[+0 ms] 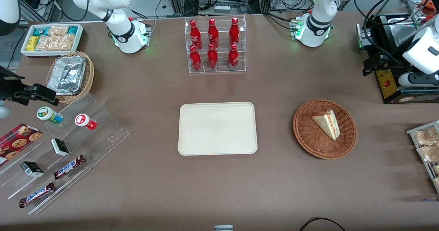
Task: Place sandwich from basket to tray
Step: 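Move the left gripper over the wrapped sandwich in the wicker basket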
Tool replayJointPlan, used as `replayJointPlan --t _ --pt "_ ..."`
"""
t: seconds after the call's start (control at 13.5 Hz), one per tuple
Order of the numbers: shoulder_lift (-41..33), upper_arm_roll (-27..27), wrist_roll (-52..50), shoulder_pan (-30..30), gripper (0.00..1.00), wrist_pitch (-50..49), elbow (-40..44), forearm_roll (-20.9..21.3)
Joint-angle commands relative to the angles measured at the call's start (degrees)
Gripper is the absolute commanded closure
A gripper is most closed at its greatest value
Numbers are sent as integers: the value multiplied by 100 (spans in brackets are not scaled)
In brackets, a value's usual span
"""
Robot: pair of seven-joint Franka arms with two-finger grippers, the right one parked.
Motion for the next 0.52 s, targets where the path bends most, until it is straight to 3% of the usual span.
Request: replayJointPlan --t 0.0,0.22,0.44 --pt "-2 0 56 -35 0 21 29 92" --pt "33 0 30 -35 0 64 -23 232" --pt "25 26 -49 -35 0 678 -601 145"
